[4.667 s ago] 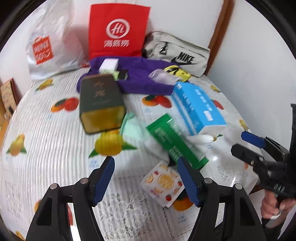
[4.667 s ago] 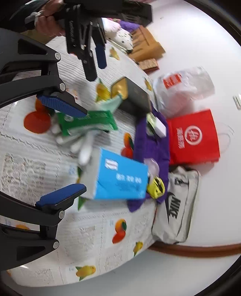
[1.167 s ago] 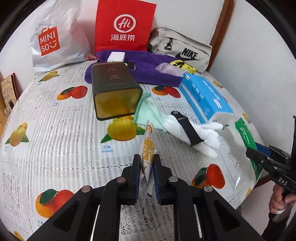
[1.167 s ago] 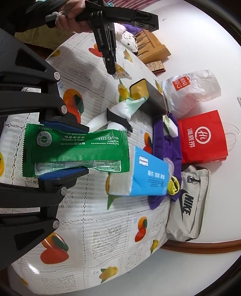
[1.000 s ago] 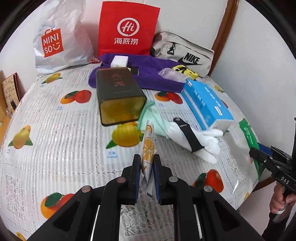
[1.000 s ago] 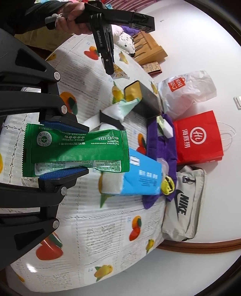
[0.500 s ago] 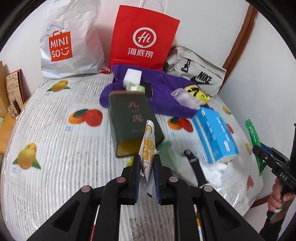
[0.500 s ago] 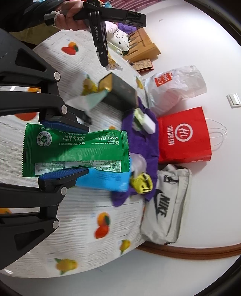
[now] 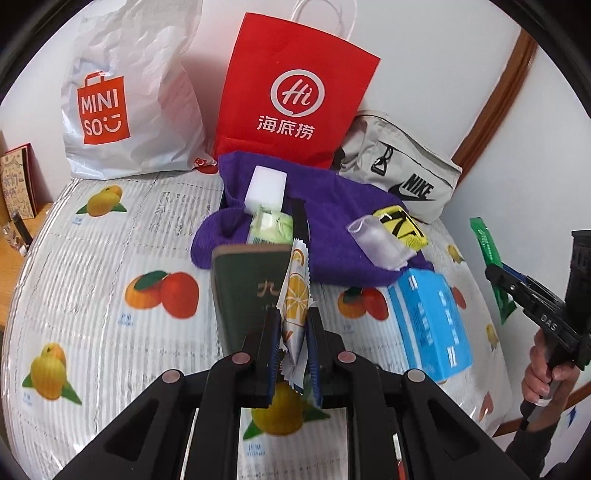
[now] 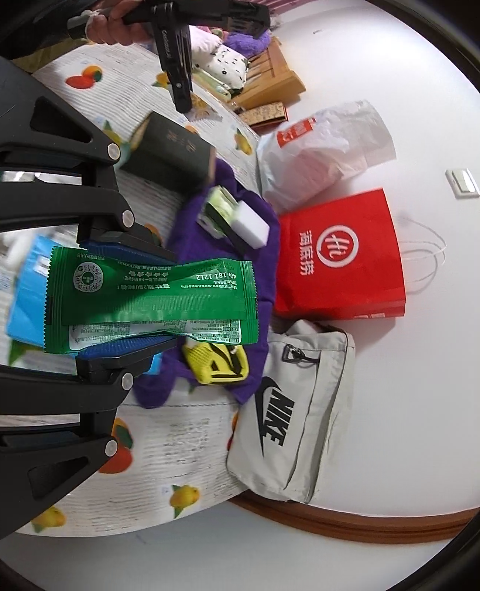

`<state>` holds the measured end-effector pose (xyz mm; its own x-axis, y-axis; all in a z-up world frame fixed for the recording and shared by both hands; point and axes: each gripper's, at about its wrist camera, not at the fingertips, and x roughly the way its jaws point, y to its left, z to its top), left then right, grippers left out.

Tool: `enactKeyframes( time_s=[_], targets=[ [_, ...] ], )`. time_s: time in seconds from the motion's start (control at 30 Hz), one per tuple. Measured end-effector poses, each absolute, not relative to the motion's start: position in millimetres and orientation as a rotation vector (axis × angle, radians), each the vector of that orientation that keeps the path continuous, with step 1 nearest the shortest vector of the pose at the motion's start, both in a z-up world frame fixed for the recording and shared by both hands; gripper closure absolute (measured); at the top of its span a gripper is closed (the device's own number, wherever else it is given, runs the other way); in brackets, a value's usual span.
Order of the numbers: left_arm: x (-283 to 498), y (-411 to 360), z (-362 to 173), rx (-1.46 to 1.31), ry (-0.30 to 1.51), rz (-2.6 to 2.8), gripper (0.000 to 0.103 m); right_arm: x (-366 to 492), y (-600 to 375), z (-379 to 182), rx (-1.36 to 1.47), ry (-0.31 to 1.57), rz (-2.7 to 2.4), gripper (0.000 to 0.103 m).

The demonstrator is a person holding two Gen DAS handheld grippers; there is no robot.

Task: Organize soft objects
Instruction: 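Carry the green packet with the right tool while the left tool carries the sachet toward the purple towel, then release the green packet onto the towel with the right tool while the left tool drops the sachet there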

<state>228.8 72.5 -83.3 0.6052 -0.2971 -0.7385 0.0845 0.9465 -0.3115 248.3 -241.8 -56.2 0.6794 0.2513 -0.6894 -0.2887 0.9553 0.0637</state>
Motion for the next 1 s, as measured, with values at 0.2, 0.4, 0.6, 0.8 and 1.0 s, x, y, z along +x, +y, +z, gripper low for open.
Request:
enactKeyframes(
  time_s=[0.2,0.4,0.6,0.8,1.0],
  targets=[
    [254.8,70.7,-82.2,-0.261,0.904,-0.226,0.089,293.3,-242.9,-62.0,-0.061,0.796,0.290,0.066],
    [280.1,66.6,-85.9,-0.252,0.923,-0.229,0.088,337.3,-236.4,-77.0,-0.084,0.829,0.301,0.066],
    [301.5,65.8,-92.0,-0.242,0.944,-0.227,0.087,378.8,-240.9,-100.9,-0.089,0.903,0.298,0.066],
    [322.7,57.1,-96.2,-0.234,0.961,-0.248,0.087,405.6,-236.2,-124.2,-0.119,0.967,0.311,0.066],
    [340.1,47.5,-101.8,-0.215,0.975,-0.269,0.087,414.7,-233.7,-137.0,-0.162,0.998,0.312,0.064]
  ],
)
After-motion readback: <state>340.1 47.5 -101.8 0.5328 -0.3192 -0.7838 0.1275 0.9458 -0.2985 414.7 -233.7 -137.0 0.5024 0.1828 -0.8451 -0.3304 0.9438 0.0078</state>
